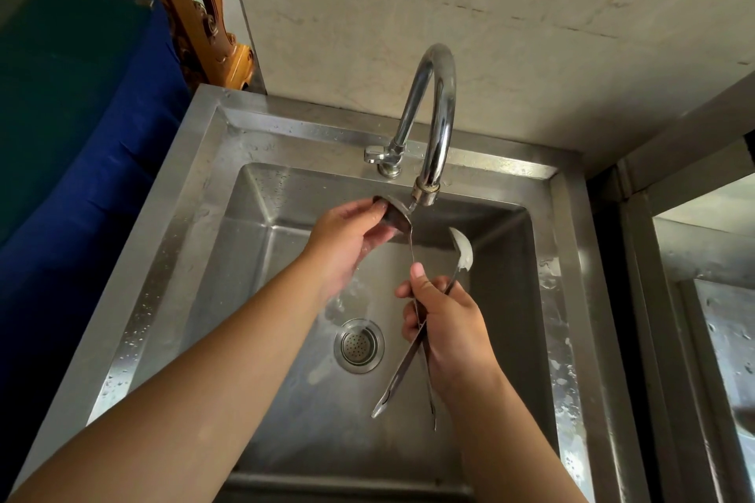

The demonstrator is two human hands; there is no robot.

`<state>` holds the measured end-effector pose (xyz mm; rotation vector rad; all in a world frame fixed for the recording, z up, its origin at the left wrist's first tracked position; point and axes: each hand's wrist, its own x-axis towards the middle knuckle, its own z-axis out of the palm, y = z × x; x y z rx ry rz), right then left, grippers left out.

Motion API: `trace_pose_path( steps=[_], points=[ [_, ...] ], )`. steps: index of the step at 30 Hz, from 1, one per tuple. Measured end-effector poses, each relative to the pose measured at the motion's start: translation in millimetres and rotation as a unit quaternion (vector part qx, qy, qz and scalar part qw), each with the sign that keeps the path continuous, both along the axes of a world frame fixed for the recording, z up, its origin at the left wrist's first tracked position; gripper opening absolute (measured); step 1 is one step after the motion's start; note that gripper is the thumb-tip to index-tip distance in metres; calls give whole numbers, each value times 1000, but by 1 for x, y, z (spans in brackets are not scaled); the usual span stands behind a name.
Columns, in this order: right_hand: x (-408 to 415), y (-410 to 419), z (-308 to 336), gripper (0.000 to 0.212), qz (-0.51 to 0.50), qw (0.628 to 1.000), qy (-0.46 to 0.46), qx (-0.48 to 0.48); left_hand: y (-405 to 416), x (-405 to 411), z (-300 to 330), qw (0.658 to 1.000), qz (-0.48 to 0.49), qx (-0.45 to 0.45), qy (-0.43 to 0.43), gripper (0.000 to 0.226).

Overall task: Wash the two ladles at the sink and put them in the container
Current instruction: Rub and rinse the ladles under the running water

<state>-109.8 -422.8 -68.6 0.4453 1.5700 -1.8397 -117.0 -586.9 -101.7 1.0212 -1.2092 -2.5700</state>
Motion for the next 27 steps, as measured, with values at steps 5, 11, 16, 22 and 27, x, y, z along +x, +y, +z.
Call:
trace_pose_path(
  steps=[5,11,16,22,27],
  points=[
    [4,6,-7,40,12,998,55,28,12,-1,7,995,-6,95,1,26],
    [1,12,-11,39,51,982,139,121,7,8,13,976,-82,189,66,56],
    [-3,10,-18,38,53,972,165,157,11,4,15,976,-152,112,107,66],
    [-5,12,-23,39,51,964,184,186,16,-3,16,983,-137,76,96,65],
    [-3,12,-22,41,46,954,208,211,18,-3,10,987,-119,69,81,65]
  ],
)
